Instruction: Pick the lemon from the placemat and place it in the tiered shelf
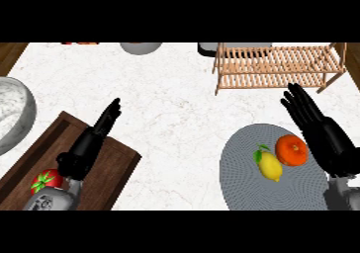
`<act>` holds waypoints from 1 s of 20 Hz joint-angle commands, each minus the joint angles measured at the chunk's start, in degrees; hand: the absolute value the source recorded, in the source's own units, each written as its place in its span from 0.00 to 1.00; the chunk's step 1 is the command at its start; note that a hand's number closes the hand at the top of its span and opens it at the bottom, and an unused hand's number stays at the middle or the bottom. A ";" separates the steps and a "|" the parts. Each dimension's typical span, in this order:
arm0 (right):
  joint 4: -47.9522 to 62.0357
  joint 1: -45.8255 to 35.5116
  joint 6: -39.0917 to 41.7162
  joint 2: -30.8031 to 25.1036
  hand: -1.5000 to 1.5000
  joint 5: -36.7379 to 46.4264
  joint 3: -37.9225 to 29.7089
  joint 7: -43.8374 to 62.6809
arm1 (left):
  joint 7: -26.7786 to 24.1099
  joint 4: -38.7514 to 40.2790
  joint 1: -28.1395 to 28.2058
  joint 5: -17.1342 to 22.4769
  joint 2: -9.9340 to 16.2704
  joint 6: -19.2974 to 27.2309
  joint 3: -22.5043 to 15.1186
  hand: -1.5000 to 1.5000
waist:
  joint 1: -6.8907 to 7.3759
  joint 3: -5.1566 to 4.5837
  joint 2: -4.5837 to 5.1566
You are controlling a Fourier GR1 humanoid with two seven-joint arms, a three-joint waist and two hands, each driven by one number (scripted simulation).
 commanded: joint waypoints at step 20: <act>10.94 10.57 18.37 -26.38 0.00 9.15 -15.31 -21.01 | 20.15 5.68 4.92 11.33 0.30 4.27 10.68 0.50 | -1.35 0.22 0.42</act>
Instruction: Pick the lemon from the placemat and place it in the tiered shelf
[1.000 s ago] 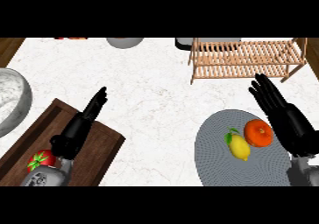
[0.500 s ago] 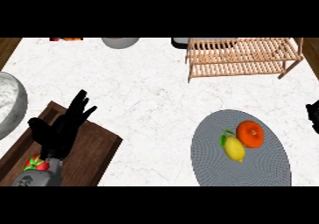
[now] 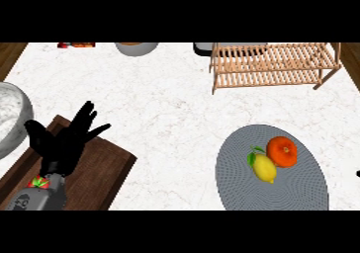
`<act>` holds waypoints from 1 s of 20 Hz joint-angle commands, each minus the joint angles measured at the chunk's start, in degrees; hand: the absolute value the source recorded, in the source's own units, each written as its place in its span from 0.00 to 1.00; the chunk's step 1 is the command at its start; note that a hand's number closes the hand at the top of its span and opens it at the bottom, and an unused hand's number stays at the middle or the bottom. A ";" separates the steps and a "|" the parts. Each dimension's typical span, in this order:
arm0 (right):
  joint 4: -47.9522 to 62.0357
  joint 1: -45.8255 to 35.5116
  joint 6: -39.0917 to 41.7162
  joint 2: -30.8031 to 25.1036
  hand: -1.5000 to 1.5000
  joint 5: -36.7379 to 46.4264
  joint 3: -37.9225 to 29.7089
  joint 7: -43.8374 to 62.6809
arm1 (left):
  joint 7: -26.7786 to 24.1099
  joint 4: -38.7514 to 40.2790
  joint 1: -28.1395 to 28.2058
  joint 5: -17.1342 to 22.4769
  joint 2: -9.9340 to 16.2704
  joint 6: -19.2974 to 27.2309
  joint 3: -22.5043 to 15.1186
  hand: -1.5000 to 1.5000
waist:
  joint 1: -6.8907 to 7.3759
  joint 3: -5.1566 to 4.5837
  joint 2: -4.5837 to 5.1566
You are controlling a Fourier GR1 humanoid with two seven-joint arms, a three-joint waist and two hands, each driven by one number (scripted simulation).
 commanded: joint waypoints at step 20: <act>-31.85 -4.01 -5.20 -0.55 0.00 13.01 17.14 47.76 | 3.15 3.90 4.68 -1.43 1.84 0.12 1.06 0.50 | 1.30 -0.80 0.62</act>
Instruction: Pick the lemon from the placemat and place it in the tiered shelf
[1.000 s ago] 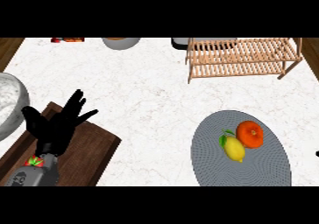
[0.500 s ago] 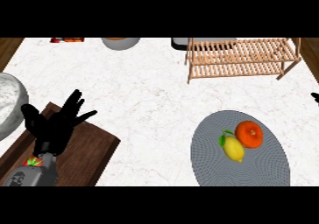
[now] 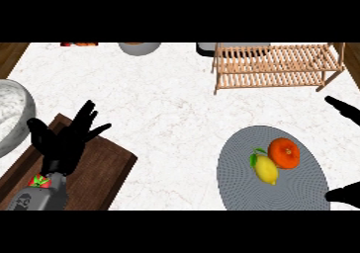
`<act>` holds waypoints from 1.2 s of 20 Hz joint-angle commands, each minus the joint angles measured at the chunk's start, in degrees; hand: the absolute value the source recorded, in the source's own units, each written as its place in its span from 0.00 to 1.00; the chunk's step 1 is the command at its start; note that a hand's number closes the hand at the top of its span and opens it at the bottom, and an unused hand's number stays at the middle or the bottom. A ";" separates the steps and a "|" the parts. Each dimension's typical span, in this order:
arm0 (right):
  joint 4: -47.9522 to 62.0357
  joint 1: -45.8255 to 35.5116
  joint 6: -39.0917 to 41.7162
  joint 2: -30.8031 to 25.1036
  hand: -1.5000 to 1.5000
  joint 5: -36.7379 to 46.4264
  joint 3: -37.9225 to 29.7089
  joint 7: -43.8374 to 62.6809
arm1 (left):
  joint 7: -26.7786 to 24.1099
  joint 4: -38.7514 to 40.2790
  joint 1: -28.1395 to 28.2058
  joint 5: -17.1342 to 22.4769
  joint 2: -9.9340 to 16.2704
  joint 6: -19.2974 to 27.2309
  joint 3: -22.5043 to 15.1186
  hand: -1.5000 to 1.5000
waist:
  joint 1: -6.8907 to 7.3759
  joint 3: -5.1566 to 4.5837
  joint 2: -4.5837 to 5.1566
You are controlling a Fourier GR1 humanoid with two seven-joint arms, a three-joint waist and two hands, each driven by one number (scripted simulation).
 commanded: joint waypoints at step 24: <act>0.69 -3.52 -4.82 12.94 0.00 27.46 23.44 23.49 | 1.38 7.15 2.51 -2.32 0.04 0.09 2.29 0.50 | -0.70 -0.44 0.63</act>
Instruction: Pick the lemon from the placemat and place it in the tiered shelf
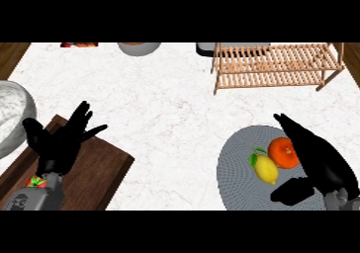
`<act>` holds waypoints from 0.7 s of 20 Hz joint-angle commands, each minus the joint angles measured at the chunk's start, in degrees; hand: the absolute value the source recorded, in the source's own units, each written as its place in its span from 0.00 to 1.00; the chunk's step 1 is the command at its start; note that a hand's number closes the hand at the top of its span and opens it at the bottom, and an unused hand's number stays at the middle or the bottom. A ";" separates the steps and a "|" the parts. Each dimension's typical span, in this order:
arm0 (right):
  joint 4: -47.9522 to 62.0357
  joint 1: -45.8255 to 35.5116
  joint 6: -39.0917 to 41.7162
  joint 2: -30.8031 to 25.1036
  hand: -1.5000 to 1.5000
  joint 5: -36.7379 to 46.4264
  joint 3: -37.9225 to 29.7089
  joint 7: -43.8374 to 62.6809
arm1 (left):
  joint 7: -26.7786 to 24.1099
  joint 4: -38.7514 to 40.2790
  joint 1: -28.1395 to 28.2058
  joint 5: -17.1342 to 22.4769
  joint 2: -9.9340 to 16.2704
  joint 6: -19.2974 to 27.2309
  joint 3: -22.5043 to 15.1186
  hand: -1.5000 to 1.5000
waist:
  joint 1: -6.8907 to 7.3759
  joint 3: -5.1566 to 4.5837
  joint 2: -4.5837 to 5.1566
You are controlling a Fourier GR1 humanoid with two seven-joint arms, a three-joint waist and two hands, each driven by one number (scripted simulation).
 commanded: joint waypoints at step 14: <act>12.04 1.37 -5.78 3.36 0.00 11.65 2.10 -5.60 | 7.36 1.63 1.94 0.17 1.51 -0.96 1.13 0.50 | 0.12 -0.77 0.76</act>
